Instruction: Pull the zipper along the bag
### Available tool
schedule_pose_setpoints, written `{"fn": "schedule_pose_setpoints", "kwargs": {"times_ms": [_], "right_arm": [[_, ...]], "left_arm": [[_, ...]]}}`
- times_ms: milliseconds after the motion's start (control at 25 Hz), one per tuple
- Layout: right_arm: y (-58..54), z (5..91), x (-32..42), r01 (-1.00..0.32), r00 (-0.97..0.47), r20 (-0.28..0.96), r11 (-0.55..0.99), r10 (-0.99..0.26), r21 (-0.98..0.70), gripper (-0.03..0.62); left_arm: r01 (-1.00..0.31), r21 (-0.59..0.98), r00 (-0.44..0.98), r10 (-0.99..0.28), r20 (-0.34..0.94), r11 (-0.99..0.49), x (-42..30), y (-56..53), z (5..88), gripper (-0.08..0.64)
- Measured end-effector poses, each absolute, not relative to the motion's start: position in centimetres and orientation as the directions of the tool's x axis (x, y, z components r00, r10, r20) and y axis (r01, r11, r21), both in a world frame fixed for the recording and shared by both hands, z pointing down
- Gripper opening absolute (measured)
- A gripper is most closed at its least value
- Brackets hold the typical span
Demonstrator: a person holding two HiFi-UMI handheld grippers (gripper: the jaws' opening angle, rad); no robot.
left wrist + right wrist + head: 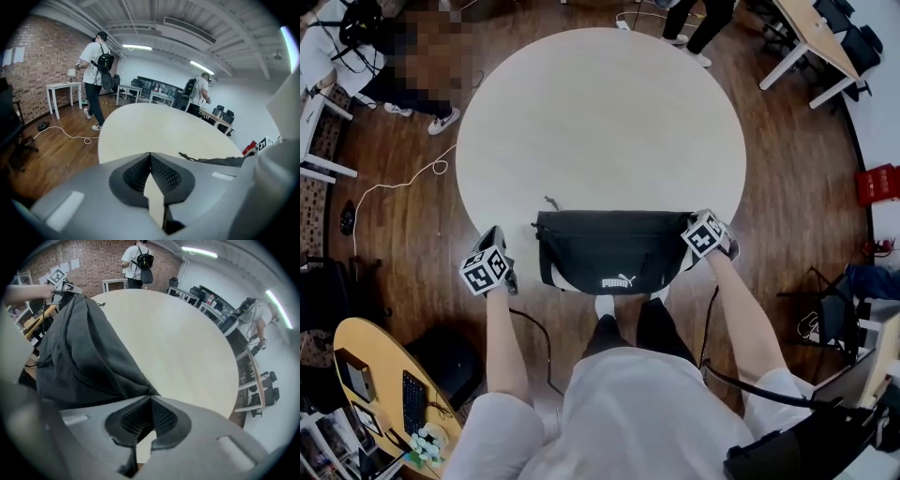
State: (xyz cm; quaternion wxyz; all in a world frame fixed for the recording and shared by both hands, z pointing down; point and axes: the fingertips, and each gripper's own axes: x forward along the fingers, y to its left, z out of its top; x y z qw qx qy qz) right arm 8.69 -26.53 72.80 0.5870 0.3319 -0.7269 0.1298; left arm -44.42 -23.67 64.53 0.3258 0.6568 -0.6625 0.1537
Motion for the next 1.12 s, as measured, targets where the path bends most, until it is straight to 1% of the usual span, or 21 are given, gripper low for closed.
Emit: {"fn": "schedule_pose_setpoints", "kwargs": {"times_ms": [120, 240, 360, 440, 520, 600, 720, 800, 880, 1000, 1120], "right_arm": [[-27.2, 69.4, 9.4, -0.758, -0.107, 0.876, 0.609, -0.469, 0.234, -0.012], [-26.1, 62.0, 8.1, -0.852, -0.212, 0.739, 0.491, -0.639, 0.18, -0.012], [-22.0, 54.3, 6.1, -0.896, -0.321, 0.529, 0.433, -0.786, 0.099, -0.012], [-18.2, 49.7, 5.2, -0.916, -0.364, 0.382, 0.401, -0.849, 0.017, -0.012], [-13.9, 46.2, 4.7, -0.914, -0.4, 0.267, 0.403, -0.876, -0.048, -0.012], [-9.3, 43.4, 4.0, -0.893, -0.45, 0.18, 0.447, -0.875, -0.059, -0.012], [-2.1, 39.7, 3.4, -0.857, -0.515, 0.08, 0.513, -0.853, -0.053, -0.012], [2.3, 37.7, 4.2, -0.852, -0.524, 0.042, 0.523, -0.851, -0.04, -0.012], [5.9, 36.6, 5.0, -0.854, -0.521, 0.038, 0.52, -0.853, -0.025, -0.012], [10.8, 35.5, 4.8, -0.84, -0.541, 0.04, 0.542, -0.84, 0.011, -0.012], [13.4, 33.4, 4.7, -0.838, -0.544, 0.0, 0.544, -0.839, 0.036, -0.012]], "left_arm": [[-0.968, 0.212, 0.013, -0.821, 0.571, 0.132, -47.0, -21.7, 60.7, 0.017], [-0.961, 0.24, -0.007, -0.875, 0.484, 0.14, -45.8, -19.7, 56.8, 0.017], [-0.961, 0.272, 0.063, -0.923, 0.38, 0.047, -40.4, -16.6, 52.4, 0.017], [-0.968, 0.245, 0.13, -0.941, 0.312, -0.052, -35.0, -13.8, 49.2, 0.017], [-0.967, 0.201, 0.208, -0.944, 0.257, -0.158, -28.8, -10.5, 46.4, 0.017], [-0.956, 0.157, 0.278, -0.937, 0.21, -0.248, -22.8, -6.9, 43.7, 0.017], [-0.932, 0.107, 0.36, -0.919, 0.161, -0.346, -14.9, -0.8, 40.1, 0.017], [-0.922, 0.074, 0.388, -0.911, 0.142, -0.381, -10.9, 3.1, 38.3, 0.017], [-0.926, 0.001, 0.373, -0.918, 0.137, -0.376, -8.6, 6.3, 37.3, 0.017], [-0.926, -0.114, 0.344, -0.929, 0.134, -0.359, -7.0, 10.3, 35.9, 0.017], [-0.921, -0.115, 0.361, -0.927, 0.104, -0.372, -6.1, 12.0, 34.5, 0.017]]}}
